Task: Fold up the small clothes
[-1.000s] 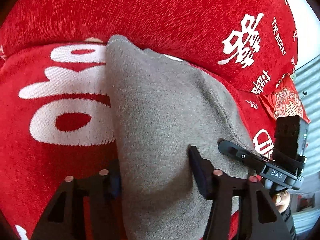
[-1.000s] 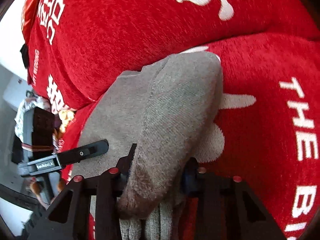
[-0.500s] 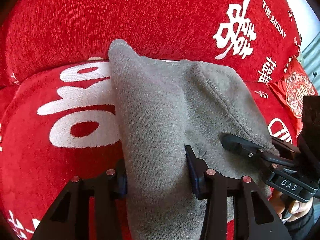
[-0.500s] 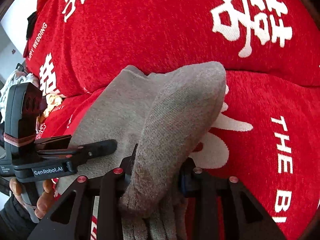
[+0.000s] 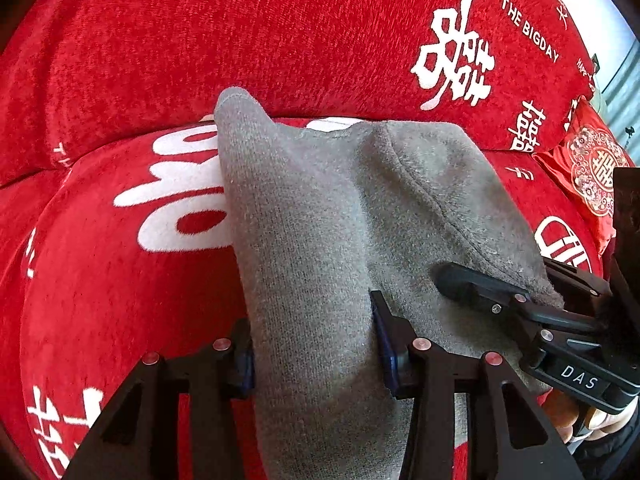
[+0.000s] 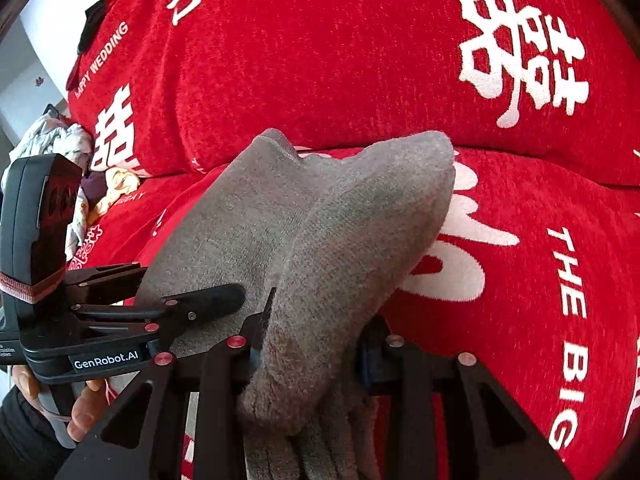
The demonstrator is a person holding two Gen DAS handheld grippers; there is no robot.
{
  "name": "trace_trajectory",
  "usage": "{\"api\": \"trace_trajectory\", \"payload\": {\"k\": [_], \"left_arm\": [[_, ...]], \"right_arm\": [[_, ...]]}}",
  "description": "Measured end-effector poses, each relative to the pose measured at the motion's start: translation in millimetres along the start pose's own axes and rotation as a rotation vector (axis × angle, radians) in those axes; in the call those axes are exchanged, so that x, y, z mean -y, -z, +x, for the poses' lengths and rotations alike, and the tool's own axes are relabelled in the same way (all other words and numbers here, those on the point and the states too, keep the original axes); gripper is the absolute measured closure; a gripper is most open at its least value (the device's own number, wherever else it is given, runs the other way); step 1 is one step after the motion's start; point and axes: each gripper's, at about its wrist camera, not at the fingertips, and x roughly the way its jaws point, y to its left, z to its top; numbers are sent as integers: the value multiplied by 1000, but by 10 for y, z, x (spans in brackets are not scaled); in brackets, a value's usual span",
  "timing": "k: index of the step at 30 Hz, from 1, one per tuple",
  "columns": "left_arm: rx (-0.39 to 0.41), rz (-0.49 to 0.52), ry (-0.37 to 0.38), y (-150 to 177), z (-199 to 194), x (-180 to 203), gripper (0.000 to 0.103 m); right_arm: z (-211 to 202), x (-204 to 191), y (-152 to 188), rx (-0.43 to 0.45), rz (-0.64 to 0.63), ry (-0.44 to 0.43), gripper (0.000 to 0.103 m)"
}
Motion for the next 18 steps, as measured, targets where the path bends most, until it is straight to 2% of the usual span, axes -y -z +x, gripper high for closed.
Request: {"api": "trace_trajectory", "payload": {"k": [18], "left_arm": [[21,-6,-22,469,-343,-114,56]], "right_arm": [[-150,-467,329,3,-43,3,70]]}}
